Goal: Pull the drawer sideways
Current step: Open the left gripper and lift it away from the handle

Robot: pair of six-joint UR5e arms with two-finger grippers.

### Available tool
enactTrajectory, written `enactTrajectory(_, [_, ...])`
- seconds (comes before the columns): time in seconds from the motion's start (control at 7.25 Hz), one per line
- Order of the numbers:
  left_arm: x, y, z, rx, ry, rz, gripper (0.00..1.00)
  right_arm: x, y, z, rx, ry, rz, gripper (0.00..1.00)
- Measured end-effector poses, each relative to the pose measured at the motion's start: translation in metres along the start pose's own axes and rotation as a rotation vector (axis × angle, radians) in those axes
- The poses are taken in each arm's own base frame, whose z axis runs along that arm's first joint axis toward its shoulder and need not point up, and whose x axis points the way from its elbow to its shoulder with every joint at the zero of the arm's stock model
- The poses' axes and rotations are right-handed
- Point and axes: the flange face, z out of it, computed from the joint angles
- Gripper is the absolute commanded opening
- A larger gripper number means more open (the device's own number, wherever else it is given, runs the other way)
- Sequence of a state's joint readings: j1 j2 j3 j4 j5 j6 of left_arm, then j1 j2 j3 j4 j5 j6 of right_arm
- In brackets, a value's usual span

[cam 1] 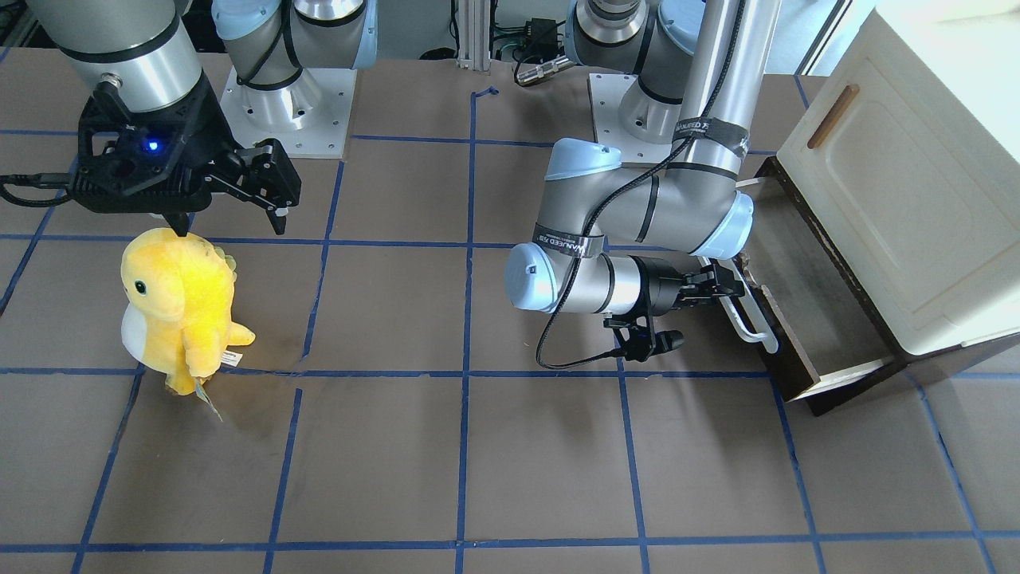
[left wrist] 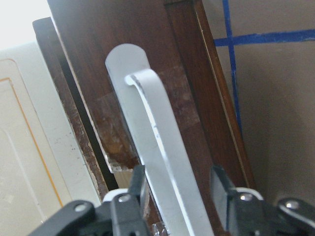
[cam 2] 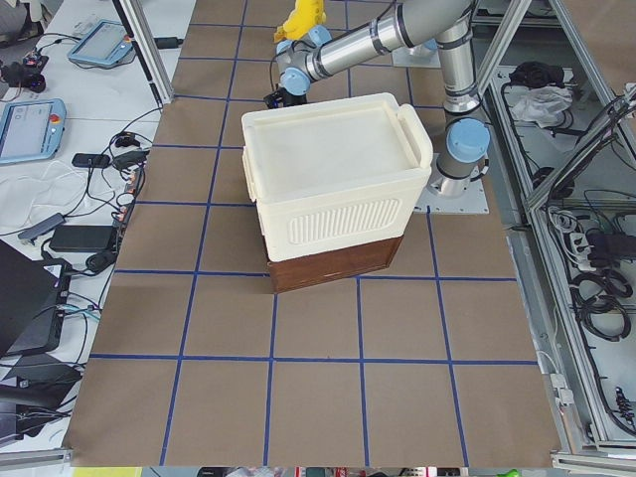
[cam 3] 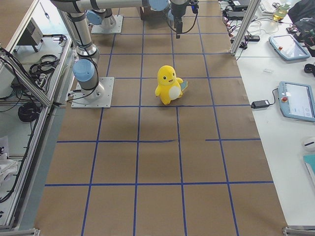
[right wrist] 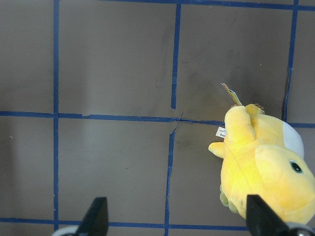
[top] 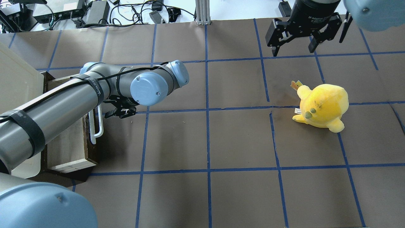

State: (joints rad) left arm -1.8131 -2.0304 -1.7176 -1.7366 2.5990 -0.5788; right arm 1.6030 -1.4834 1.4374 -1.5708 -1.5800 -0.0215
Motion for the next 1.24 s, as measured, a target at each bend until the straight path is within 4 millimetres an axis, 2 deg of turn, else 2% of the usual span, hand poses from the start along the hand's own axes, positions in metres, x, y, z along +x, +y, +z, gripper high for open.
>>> enactTrajectory(0.28, [-0.018, -0.003, -0.015, 0.012, 0.041, -0.007, 1.0, 0.0, 0.0, 0.0, 0.0, 0.0, 0.0, 1.0])
enactTrajectory(0.55, [-0.056, -0.008, -0.051, 0.005, 0.233, -0.026, 1.0, 0.0, 0.0, 0.0, 0.0, 0.0, 0.0, 1.0])
enactTrajectory(0.69, [-0.08, -0.003, -0.069, 0.022, 0.331, -0.009, 1.0, 0.0, 0.0, 0.0, 0.0, 0.0, 0.0, 1.0])
enactTrajectory(0.97, [-0.143, 0.024, -0.104, 0.105, 0.523, 0.033, 1.0, 0.0, 0.0, 0.0, 0.0, 0.0, 0.0, 1.0])
enactTrajectory(1.24, [-0.205, 0.064, -0.129, 0.237, 0.711, 0.039, 1.0, 0.0, 0.0, 0.0, 0.0, 0.0, 0.0, 1.0])
